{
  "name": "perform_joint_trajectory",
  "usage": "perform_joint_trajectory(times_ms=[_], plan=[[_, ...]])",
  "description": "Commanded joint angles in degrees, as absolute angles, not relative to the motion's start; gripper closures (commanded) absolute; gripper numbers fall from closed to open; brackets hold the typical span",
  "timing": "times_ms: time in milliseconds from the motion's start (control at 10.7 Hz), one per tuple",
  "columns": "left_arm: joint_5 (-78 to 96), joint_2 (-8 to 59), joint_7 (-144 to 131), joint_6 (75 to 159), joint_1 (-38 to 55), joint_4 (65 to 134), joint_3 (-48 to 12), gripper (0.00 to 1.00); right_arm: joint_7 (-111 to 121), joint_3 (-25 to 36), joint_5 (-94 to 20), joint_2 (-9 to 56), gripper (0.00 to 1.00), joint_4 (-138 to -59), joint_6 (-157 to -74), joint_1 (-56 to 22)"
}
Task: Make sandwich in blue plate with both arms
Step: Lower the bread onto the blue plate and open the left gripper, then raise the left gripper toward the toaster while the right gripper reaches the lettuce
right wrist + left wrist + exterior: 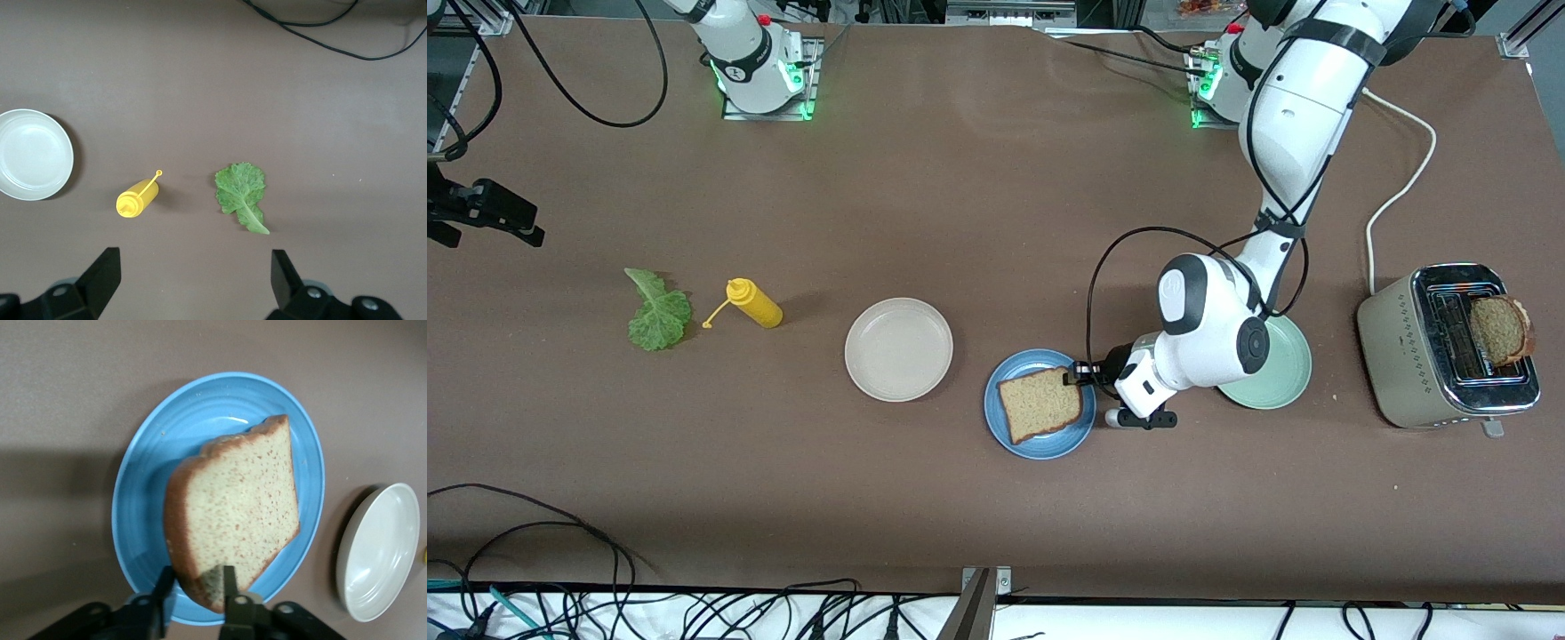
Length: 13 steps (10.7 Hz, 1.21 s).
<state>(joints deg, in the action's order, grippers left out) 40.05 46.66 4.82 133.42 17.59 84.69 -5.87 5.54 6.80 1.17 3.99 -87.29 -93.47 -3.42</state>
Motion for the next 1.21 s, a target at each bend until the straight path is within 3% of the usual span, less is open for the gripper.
perform_joint_trajectory(times_ms=[0, 466, 746, 1119], plan=[[42.8, 47.29, 19.12, 133.24, 16.62, 85.07, -4.48, 0.0, 6.24, 6.85, 1.41, 3.34, 0.0, -87.19, -92.64, -3.34], [42.19, 44.4, 18.72, 131.76, 15.04, 87.35, -4.39, 0.0, 6.24, 6.59, 1.41, 3.34, 0.0, -87.19, -92.64, -3.34], [40.7, 38.52, 18.72, 124.83, 10.13, 90.77, -4.22, 0.0, 6.5, 6.42, 1.58, 3.43, 0.0, -87.28, -91.68, -3.43], [26.49, 30.61, 10.32, 116.12, 6.77, 91.49, -4.22, 0.0, 7.21, 6.24, 1.23, 3.87, 0.0, -87.28, -91.31, -3.78]])
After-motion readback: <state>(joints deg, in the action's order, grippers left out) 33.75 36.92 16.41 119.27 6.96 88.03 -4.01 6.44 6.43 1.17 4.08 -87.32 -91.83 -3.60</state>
